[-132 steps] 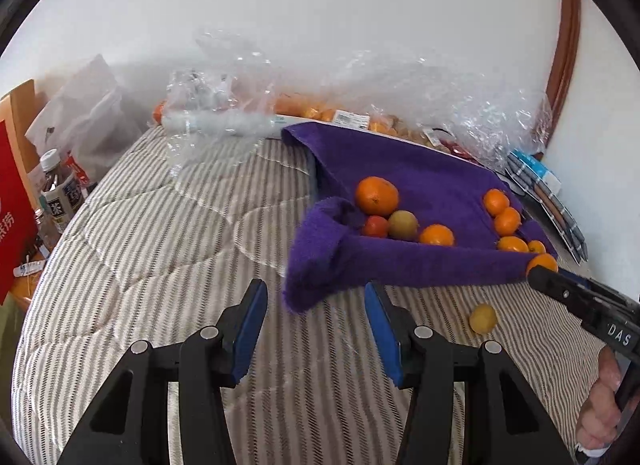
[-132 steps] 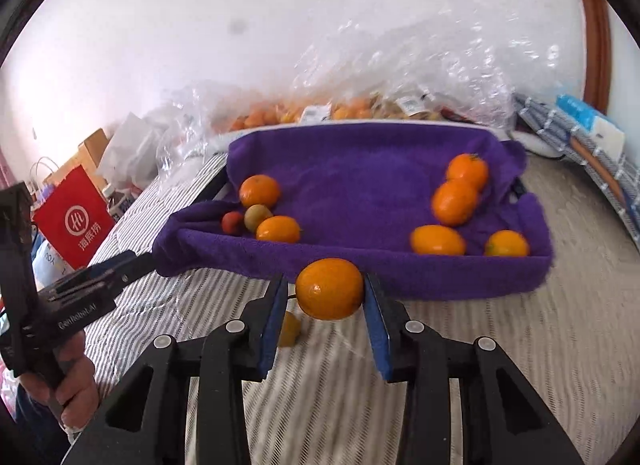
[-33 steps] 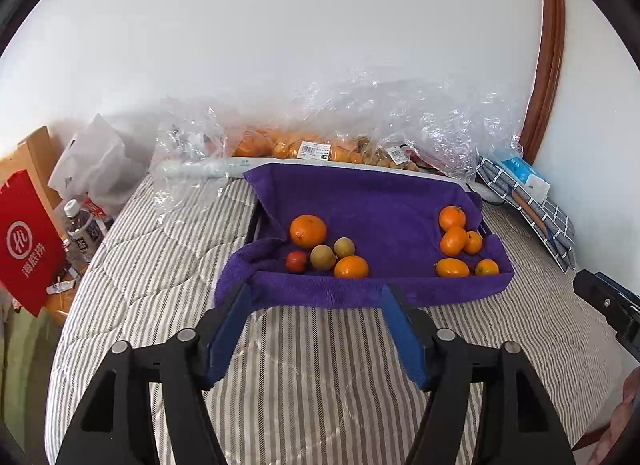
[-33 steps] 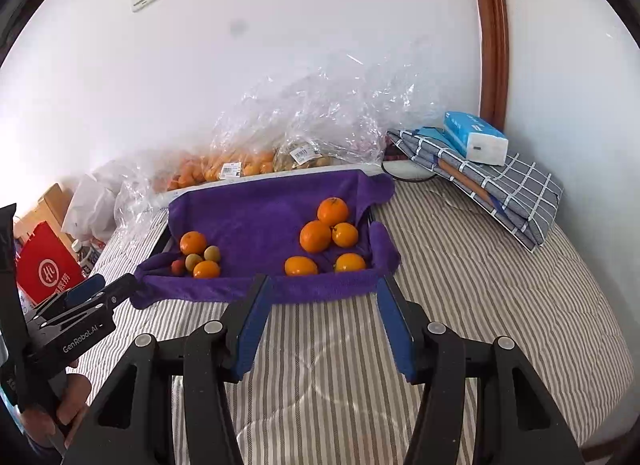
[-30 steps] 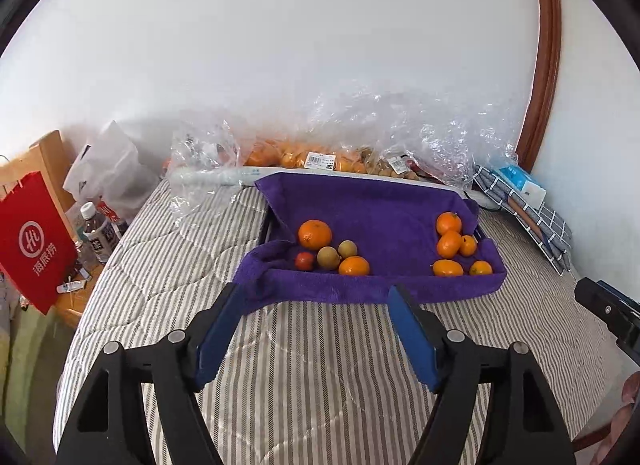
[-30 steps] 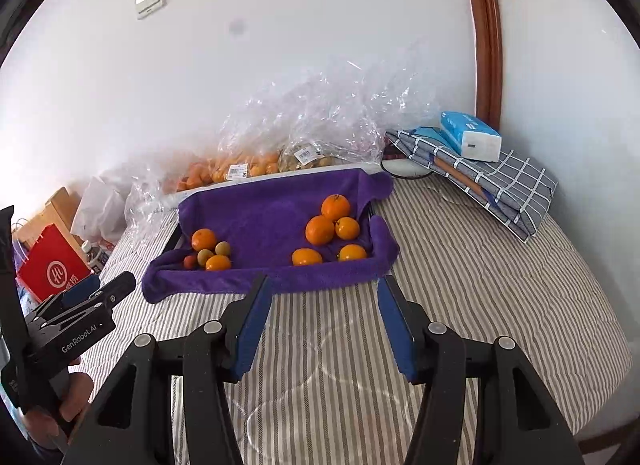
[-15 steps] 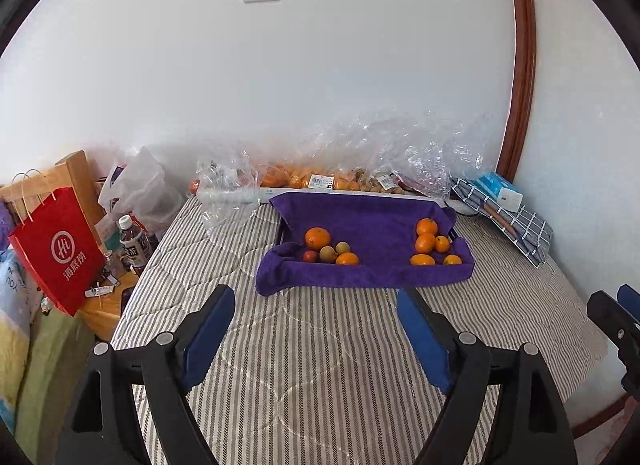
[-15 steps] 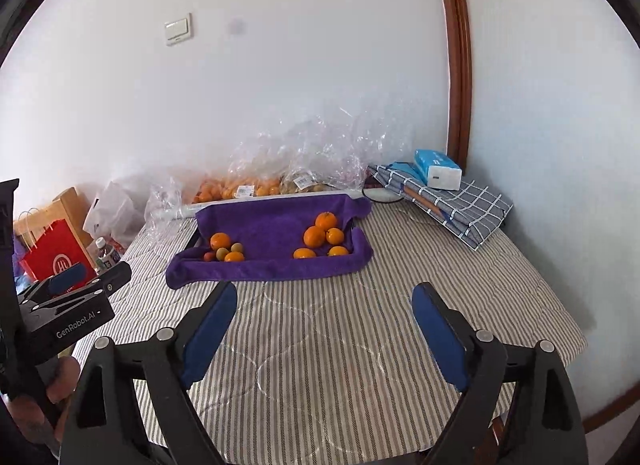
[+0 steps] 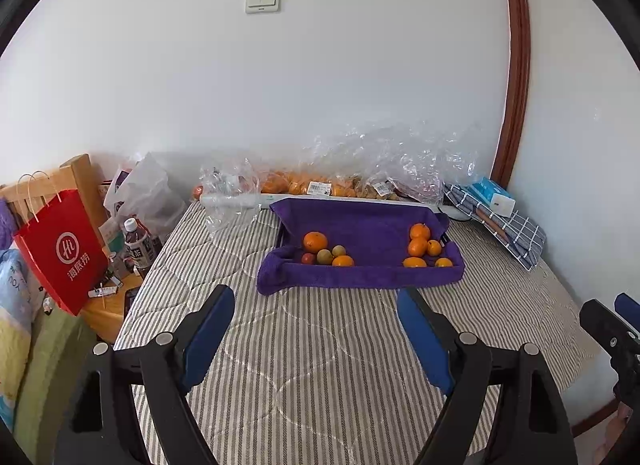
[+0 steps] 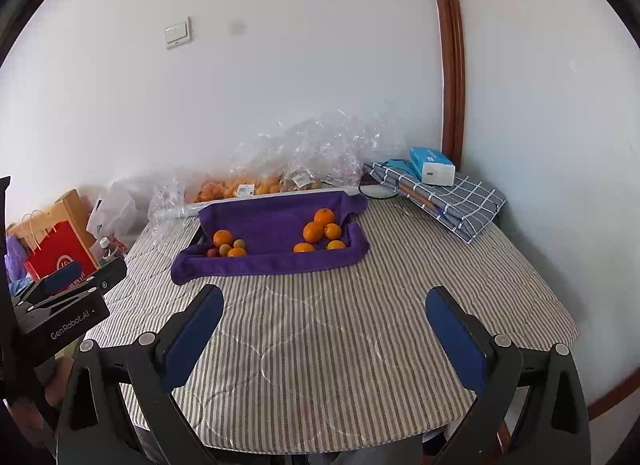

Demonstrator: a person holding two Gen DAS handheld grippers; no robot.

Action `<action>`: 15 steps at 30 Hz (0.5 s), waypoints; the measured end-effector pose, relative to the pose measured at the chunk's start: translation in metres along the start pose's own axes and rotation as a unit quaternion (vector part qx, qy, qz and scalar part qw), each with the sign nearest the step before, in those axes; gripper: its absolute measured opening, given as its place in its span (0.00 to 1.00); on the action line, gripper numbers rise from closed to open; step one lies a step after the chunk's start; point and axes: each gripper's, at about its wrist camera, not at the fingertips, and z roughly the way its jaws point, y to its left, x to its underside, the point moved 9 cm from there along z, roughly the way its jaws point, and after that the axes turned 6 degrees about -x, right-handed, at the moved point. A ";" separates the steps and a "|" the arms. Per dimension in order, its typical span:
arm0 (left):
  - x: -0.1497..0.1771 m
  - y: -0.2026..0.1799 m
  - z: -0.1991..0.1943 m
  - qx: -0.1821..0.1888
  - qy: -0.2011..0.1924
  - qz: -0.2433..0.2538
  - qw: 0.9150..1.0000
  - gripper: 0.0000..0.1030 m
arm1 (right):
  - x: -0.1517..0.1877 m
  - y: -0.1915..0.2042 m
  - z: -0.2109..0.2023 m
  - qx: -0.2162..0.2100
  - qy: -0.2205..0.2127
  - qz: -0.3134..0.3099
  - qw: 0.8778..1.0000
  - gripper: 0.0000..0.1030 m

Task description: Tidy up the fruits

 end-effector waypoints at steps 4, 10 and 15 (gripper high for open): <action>0.001 -0.001 -0.001 0.004 0.004 -0.001 1.000 0.80 | 0.000 0.000 0.000 0.000 0.000 0.001 1.000 0.97; 0.000 -0.002 -0.004 0.004 0.001 0.002 1.000 0.80 | 0.002 -0.001 -0.001 -0.003 0.001 0.006 1.000 0.97; -0.001 0.000 -0.008 0.003 -0.003 0.002 1.000 0.80 | 0.000 0.001 -0.004 -0.004 -0.003 0.006 1.000 0.97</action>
